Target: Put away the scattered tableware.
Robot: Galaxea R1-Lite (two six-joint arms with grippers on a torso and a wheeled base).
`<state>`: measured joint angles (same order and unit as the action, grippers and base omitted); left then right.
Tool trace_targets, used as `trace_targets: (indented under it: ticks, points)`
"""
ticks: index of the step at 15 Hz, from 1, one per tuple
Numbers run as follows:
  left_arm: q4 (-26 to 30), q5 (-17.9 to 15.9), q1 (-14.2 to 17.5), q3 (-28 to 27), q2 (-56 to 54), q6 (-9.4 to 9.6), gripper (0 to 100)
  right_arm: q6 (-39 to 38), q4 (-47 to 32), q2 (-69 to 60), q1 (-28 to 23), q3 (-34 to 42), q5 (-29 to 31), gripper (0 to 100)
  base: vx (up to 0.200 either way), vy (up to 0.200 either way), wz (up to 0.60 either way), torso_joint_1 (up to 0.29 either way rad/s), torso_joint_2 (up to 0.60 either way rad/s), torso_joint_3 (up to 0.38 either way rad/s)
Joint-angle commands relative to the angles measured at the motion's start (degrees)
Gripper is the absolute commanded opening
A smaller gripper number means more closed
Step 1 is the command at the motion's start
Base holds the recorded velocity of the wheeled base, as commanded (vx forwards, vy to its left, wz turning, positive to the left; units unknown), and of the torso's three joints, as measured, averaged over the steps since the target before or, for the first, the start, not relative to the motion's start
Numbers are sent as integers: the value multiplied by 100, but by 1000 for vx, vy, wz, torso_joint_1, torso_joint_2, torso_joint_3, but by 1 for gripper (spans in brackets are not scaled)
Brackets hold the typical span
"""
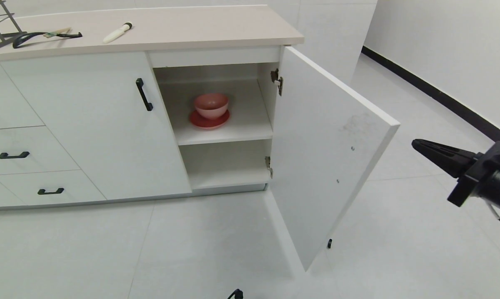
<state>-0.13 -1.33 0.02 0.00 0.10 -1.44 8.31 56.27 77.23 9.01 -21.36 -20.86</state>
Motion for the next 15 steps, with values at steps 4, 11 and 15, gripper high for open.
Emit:
trace_targets:
  ticks: [4,11,15]
  points:
    - [-4,1,6,0,8,-6,100,-23,560,1312,-189,-677,-314,0,0,0,0,0,0,0]
    - [-4,1,6,0,8,-6,100,4,1132,2200,277,-1371,-665,0,0,0,0,0,0,0]
    - [-4,1,6,0,8,-14,100,39,1553,2288,813,-1292,-876,0,0,0,0,0,0,0]
